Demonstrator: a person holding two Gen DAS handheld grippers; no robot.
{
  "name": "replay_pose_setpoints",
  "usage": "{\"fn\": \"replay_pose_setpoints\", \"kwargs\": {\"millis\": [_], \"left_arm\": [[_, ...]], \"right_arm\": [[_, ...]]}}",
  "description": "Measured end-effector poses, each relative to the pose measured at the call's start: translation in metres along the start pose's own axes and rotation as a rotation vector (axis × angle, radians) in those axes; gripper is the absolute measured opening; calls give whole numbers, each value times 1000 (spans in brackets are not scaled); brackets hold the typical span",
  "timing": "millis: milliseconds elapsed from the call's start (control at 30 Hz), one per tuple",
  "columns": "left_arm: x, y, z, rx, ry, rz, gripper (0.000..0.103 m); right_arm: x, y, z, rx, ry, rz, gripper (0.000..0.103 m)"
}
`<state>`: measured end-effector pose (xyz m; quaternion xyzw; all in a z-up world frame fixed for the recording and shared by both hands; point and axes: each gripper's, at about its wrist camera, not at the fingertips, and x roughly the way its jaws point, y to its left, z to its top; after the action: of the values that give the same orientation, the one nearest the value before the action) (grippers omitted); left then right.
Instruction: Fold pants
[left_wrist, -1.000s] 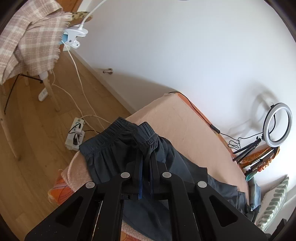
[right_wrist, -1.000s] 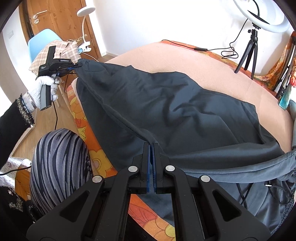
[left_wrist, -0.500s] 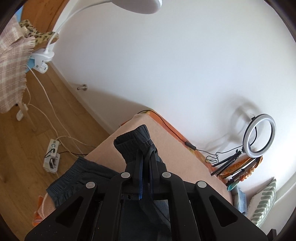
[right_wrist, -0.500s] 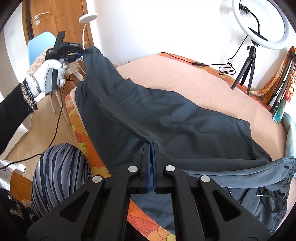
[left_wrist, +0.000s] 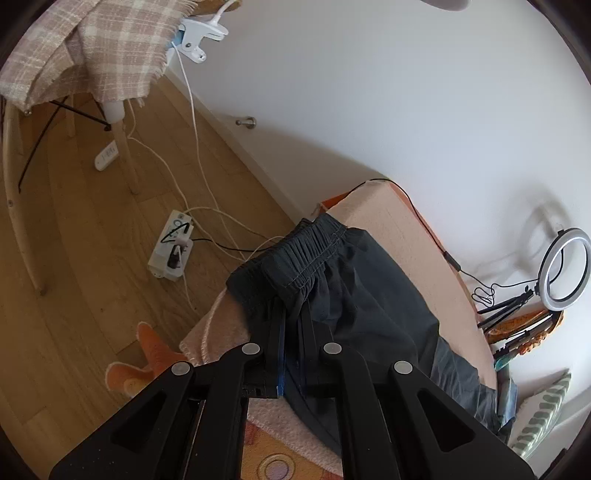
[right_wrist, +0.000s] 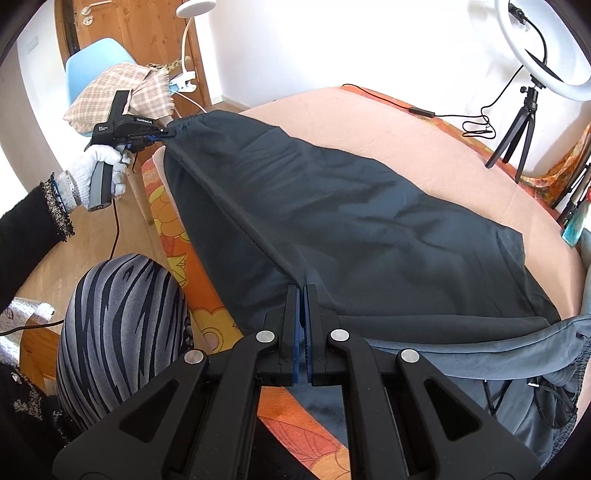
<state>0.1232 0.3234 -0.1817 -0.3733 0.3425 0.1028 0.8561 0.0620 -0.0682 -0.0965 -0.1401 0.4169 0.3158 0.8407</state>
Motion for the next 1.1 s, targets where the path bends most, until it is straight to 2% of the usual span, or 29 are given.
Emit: {"fn": "replay_pose_setpoints", "kwargs": {"millis": [267, 400, 567, 633, 733, 800, 833, 900, 967, 1033, 1100], "left_arm": [[-2, -1, -3, 38, 32, 50, 6], [-17, -6, -3, 74, 21, 73, 18], [-44, -18, -3, 86, -13, 51, 18], [-54, -33, -4, 130, -26, 32, 19], [-66, -60, -7, 176, -37, -37, 23], [-72, -81, -10, 191, -34, -103, 24], [-74, -92, -12, 204, -29, -126, 26], [-75, -118, -18, 250, -9, -174, 27], [-74, -146, -26, 303, 19, -223, 32], [-71, -172, -35, 348, 45, -271, 50], [-69, -197, -43, 378, 63, -318, 55]], "right_arm": [[10, -5, -14, 40, 41, 20, 3], [11, -8, -19, 70, 46, 34, 3], [7, -18, -26, 167, 16, 74, 6], [4, -21, -28, 209, 6, 94, 8], [-6, -25, -33, 254, -26, 110, 20], [-15, -28, -38, 287, -55, 112, 46], [-21, -30, -40, 302, -75, 111, 50], [-31, -35, -45, 330, -104, 113, 52], [-43, -42, -52, 368, -123, 105, 53], [-55, -51, -59, 407, -143, 88, 55], [-69, -59, -67, 446, -164, 58, 62]]}}
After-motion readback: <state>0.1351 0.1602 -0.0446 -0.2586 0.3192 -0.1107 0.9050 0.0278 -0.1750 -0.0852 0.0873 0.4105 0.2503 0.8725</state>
